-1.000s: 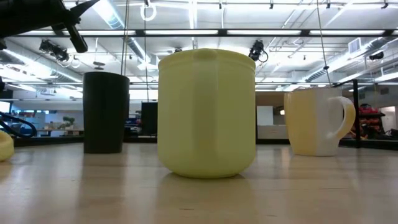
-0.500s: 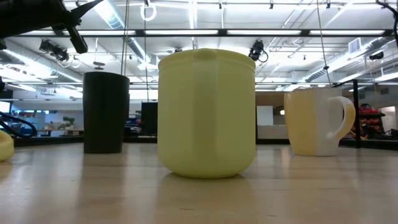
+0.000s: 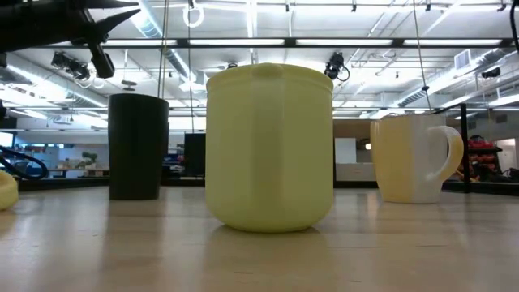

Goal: Stack small to large cups/mugs on shelf
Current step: Put the yellow mug on the shelf

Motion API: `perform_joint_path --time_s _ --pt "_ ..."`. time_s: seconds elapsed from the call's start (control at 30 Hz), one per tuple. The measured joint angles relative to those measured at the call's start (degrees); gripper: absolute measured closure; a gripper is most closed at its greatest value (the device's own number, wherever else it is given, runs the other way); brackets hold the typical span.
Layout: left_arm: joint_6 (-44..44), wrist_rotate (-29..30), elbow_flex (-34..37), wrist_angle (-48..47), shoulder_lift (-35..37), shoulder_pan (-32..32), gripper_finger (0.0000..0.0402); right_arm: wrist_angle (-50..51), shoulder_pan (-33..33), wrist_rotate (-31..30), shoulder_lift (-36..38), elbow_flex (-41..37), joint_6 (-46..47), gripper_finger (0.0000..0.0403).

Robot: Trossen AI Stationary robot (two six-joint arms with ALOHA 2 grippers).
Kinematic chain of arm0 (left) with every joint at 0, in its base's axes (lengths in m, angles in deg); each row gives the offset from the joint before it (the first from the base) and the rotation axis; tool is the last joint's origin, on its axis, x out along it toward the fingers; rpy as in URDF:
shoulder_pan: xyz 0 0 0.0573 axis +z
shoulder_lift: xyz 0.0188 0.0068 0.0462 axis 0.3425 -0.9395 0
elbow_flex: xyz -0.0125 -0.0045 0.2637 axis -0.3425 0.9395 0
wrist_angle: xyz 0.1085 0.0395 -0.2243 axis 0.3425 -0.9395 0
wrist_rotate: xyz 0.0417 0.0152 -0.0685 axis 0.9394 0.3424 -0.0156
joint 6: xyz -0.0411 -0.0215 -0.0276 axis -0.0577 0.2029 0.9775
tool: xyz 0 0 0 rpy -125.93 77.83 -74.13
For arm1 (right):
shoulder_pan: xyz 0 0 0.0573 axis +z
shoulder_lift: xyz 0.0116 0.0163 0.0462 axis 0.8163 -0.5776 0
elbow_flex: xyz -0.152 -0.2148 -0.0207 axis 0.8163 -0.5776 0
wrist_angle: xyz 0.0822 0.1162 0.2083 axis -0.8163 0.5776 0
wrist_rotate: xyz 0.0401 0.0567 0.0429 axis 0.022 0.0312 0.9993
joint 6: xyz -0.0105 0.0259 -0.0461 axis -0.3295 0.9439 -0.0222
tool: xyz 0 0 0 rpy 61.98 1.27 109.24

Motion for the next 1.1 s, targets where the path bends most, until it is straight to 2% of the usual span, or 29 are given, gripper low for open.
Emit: perform_joint_path --time_s 0.17,0.43,0.57,0.9,1.03,1.1 --pt "-0.01 -1.72 0.00 -2.89 -0.02 0.00 0.0370 -0.33 -2.11 -0.27 -0.26 0.00 5.81 0.0380" --pt "-0.50 -11.77 0.00 -3.04 -0.02 0.00 0.0365 -6.00 -7.81 -1.26 -1.15 0.00 12.11 0.0380" --pt "-0.50 -14.59 0.00 -3.11 0.00 0.00 0.0361 -12.54 -10.28 -3.94 -4.06 0.00 10.34 0.0380" --pt "-0.47 -21.86 0.00 -2.92 0.00 -0.05 0.0362 -25.27 -12.37 -4.02 -10.79 0.94 9.93 0.0380" --pt "-0.26 -22.03 0.00 -1.20 0.00 -1.25 0.0356 -26.61 -14.35 -3.43 -12.97 6.10 3.15 0.0380" --pt "-0.21 -22.08 -0.02 0.12 0.00 -2.25 0.0354 -26.68 -15.87 -1.13 -14.35 9.67 -1.92 0.0380"
